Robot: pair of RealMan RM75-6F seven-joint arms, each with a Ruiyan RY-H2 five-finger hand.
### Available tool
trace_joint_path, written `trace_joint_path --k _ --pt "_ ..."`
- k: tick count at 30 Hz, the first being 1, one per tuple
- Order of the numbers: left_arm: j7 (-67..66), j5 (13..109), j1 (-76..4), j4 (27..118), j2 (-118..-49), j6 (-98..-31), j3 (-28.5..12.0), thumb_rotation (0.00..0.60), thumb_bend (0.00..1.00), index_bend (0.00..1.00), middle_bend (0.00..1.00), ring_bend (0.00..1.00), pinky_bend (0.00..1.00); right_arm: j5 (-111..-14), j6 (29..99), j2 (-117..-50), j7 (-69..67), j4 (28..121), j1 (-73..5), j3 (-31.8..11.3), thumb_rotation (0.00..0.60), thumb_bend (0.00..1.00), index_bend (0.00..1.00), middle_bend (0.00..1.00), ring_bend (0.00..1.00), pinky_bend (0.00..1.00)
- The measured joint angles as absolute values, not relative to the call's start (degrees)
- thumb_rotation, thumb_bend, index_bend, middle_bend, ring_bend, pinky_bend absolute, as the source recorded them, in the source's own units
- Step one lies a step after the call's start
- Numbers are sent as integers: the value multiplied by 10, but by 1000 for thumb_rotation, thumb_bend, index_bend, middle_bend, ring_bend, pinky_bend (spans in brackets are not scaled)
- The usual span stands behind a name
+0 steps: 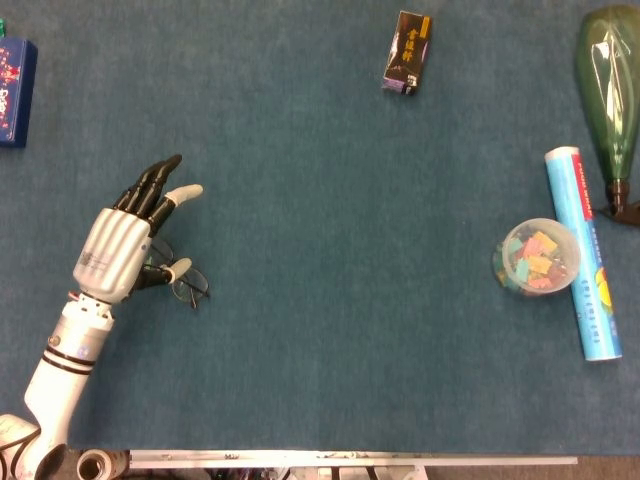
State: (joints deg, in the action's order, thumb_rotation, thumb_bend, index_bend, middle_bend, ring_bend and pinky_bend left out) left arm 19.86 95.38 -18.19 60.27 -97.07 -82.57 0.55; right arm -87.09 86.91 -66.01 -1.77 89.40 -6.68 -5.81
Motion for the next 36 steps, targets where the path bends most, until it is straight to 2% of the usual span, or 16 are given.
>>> trace_joint_path --k 13,36 --pt "205 940 -196 558 -994 -794 9 600 41 189 0 41 198 -872 867 -659 -19 895 -69 -58 600 214 220 296 364 466" --pt "198 926 -208 535 -1012 -764 15 600 41 189 0 26 196 -870 868 -659 -18 896 -66 -57 600 214 220 296 364 466"
